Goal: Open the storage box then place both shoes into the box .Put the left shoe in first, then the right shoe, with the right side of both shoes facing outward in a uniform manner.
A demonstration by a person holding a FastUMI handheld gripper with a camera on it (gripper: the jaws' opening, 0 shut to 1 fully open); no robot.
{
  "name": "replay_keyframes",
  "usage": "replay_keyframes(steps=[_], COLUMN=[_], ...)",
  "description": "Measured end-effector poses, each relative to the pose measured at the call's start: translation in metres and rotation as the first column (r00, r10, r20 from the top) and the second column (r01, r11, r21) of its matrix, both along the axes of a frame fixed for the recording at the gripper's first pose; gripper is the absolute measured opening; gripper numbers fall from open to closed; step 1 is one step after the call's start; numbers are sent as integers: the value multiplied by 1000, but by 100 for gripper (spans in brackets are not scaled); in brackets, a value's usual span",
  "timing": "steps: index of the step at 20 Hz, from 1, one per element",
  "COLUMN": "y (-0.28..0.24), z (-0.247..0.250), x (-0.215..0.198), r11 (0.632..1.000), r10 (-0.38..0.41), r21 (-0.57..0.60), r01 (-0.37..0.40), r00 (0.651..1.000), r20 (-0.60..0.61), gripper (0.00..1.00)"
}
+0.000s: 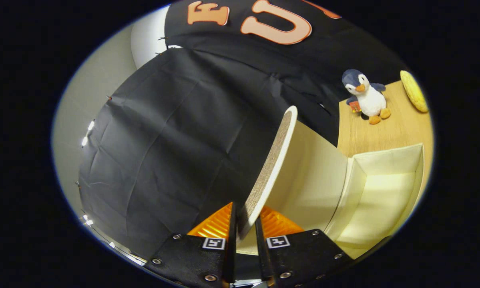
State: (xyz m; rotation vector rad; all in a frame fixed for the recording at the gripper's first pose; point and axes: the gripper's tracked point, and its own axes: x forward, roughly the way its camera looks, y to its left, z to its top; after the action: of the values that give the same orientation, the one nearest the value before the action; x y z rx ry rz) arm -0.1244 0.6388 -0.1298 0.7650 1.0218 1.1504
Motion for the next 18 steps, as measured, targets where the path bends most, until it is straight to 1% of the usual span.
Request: replay_keyframes(steps=[1,2,3,5,7,10,13,16,18], y=[4,9,13,9,-4,-44,-96,-160,-209], z=[-3,-6,-10,-13,-24,-45,-67,-94,-113], x=[-5,-10,-13,-13,-6,12,36,58,70], r11=[1000,999,998,997,994,982,958,916,879], r10=[16,36,52,58,45,11,-37,-78,-102], r21=[-18,-31,-41,-60,-104,-185,-265,-345,-399], r01=[-16,-36,-52,-57,-36,22,112,205,260], r00=[1000,999,999,998,996,985,962,934,921], r20=[10,8,6,27,81,173,272,348,375], gripper=[35,41,53,76,87,91,95,95,96])
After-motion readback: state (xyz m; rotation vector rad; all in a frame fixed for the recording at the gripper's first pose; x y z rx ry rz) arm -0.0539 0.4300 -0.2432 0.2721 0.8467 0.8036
